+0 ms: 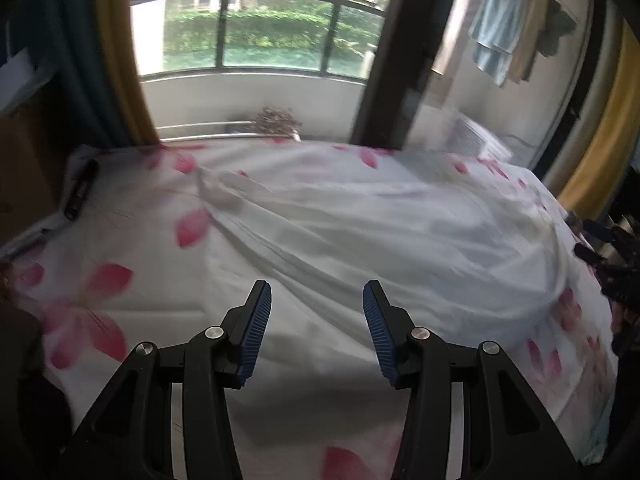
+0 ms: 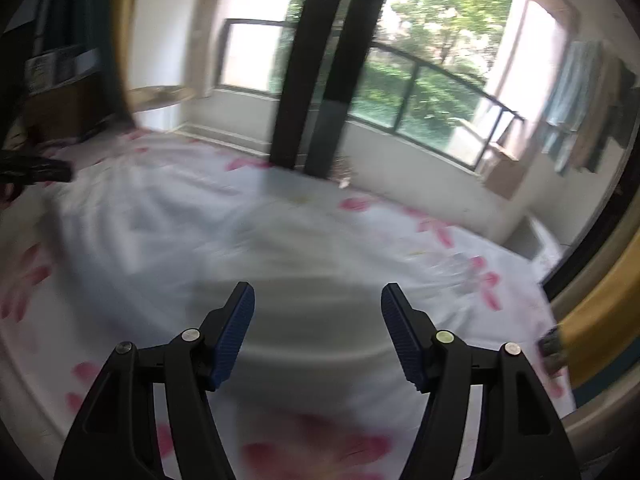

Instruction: Fold large clothes

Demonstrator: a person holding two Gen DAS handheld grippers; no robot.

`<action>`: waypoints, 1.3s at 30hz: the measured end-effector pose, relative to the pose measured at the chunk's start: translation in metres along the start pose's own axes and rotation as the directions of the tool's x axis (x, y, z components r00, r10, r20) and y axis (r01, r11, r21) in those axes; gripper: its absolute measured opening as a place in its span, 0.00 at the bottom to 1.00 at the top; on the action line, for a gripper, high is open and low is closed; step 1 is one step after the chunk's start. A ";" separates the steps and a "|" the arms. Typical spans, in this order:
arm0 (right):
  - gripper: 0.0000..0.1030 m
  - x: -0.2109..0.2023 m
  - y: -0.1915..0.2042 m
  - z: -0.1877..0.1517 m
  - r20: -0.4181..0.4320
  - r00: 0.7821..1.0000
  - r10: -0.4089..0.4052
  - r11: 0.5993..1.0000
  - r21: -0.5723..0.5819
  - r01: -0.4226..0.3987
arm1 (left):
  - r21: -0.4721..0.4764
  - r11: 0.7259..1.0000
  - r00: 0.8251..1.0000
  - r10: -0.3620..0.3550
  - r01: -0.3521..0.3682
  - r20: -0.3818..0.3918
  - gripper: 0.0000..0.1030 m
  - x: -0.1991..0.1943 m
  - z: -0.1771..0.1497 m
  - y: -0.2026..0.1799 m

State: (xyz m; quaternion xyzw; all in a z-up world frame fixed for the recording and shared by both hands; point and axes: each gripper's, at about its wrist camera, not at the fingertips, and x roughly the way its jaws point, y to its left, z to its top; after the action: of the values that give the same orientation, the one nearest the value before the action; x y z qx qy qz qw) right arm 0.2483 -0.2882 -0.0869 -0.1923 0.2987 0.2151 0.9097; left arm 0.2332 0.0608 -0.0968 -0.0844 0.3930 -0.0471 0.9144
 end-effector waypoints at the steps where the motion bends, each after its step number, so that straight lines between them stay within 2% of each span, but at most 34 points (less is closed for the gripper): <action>1: 0.64 0.000 0.007 -0.003 -0.003 1.000 0.015 1.000 -0.007 -0.015 | 0.005 1.000 1.000 -0.010 0.010 -0.003 0.49 0.001 -0.003 -0.004; 8: 0.64 0.004 0.052 -0.021 -0.038 0.995 0.097 0.993 -0.070 -0.100 | 0.136 0.990 1.000 -0.022 0.024 -0.020 0.49 0.002 -0.028 -0.051; 11: 0.64 0.008 0.066 -0.025 -0.037 0.996 0.076 0.988 -0.134 -0.080 | 0.203 0.979 1.000 -0.010 0.012 -0.012 0.49 0.003 -0.036 -0.069; 15: 0.62 0.018 0.070 -0.028 -0.038 0.999 0.038 0.985 -0.165 -0.044 | 0.255 0.967 1.000 0.001 0.002 -0.013 0.49 0.008 -0.038 -0.083; 16: 0.47 0.019 0.070 -0.029 -0.035 0.999 0.030 0.984 -0.172 -0.035 | 0.265 0.964 1.000 0.009 -0.005 -0.013 0.49 0.009 -0.038 -0.085; 17: 0.27 0.020 0.070 -0.028 -0.038 0.999 0.029 0.984 -0.177 -0.036 | 0.278 0.960 1.000 0.019 -0.016 -0.009 0.49 0.010 -0.037 -0.088; 20: 0.03 0.016 0.065 -0.024 -0.025 0.999 0.030 0.984 -0.173 -0.034 | 0.311 0.950 0.999 0.034 -0.035 0.010 0.49 0.010 -0.034 -0.094; 26: 0.02 -0.004 0.041 0.001 0.052 0.995 0.083 0.989 -0.125 -0.076 | 0.355 0.934 0.999 0.021 -0.031 0.031 0.49 0.011 -0.021 -0.101; 31: 0.02 0.004 0.020 0.024 0.082 0.994 0.076 0.993 -0.099 -0.067 | 0.369 0.929 0.999 0.017 -0.030 0.039 0.49 0.017 -0.006 -0.102; 34: 0.02 0.011 0.013 0.040 0.101 0.992 0.074 0.992 -0.113 -0.062 | 0.384 0.923 0.999 0.023 -0.032 0.028 0.49 0.024 0.003 -0.103; 39: 0.02 0.033 0.005 0.064 0.118 0.991 0.065 0.991 -0.127 -0.050 | 0.382 0.924 0.998 0.041 -0.024 -0.036 0.49 0.049 0.022 -0.094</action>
State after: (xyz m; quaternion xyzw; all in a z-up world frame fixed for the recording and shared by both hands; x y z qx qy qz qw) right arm 0.2993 -0.2440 -0.0610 -0.2264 0.2341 0.2707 0.9059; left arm 0.2809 -0.0361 -0.0992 0.1025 0.3976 -0.1092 0.9053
